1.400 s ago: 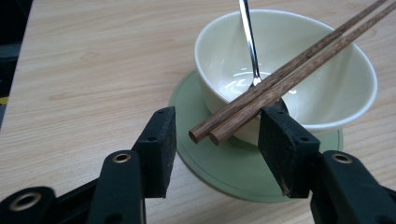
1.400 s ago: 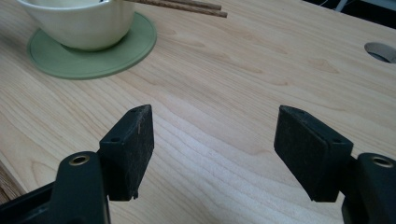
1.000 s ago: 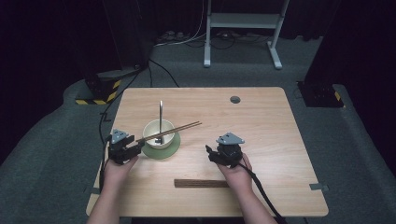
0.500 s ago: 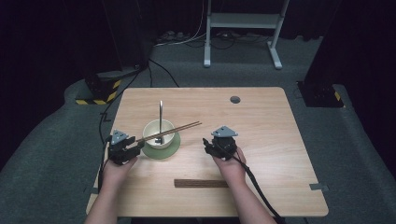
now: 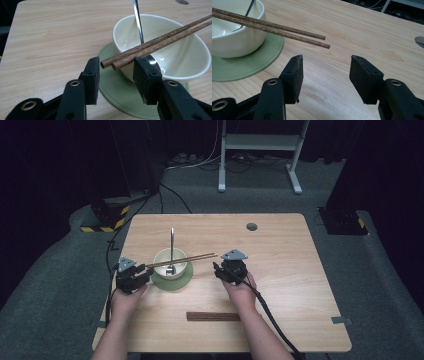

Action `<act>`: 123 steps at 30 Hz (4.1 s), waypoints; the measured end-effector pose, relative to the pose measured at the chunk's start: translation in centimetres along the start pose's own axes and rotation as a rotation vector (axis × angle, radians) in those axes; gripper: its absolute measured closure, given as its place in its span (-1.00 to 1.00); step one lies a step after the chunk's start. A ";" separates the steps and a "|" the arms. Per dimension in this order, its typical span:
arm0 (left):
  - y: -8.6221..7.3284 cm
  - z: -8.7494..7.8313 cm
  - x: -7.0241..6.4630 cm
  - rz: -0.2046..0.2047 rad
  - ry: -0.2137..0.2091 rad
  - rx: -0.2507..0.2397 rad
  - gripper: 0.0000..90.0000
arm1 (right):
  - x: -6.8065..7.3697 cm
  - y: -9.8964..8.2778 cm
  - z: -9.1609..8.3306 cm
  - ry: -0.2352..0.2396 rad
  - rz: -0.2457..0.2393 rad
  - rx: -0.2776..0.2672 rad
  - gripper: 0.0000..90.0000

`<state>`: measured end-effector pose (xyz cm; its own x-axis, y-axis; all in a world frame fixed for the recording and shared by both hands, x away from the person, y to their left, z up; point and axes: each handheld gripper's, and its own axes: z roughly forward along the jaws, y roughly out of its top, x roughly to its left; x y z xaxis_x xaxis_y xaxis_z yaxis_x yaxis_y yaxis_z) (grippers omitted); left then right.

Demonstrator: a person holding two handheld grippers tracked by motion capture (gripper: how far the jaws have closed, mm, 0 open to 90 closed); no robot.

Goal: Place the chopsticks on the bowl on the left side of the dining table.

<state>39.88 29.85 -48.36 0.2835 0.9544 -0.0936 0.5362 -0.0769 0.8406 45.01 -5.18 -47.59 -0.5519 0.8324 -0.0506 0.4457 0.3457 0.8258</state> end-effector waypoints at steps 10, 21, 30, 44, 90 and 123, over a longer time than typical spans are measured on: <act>0.1 0.3 -0.1 0.009 0.014 -0.005 0.33 | 1.0 0.0 1.0 -0.005 -0.001 -0.010 0.18; -0.1 -0.3 0.4 -0.007 0.024 -0.016 0.36 | 1.1 0.5 2.0 -0.005 0.014 -0.003 0.18; -0.1 -0.2 0.3 0.006 0.007 -0.025 0.47 | 1.7 0.7 2.3 -0.012 -0.013 -0.021 0.21; -0.2 0.1 0.6 -0.005 0.000 -0.016 0.52 | 1.5 1.1 2.9 -0.010 -0.023 -0.013 0.02; -0.4 0.2 1.8 -0.054 0.003 -0.055 0.53 | 2.4 -0.3 1.0 -0.034 -0.019 -0.010 0.63; -0.6 0.1 2.0 -0.063 0.017 -0.052 0.75 | 2.8 -0.5 1.2 -0.057 -0.033 -0.021 0.75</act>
<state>40.21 31.81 -49.14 0.2365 0.9617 -0.1387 0.5103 -0.0014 0.8600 44.07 -2.52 -48.79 -0.5244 0.8444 -0.1094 0.4129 0.3645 0.8347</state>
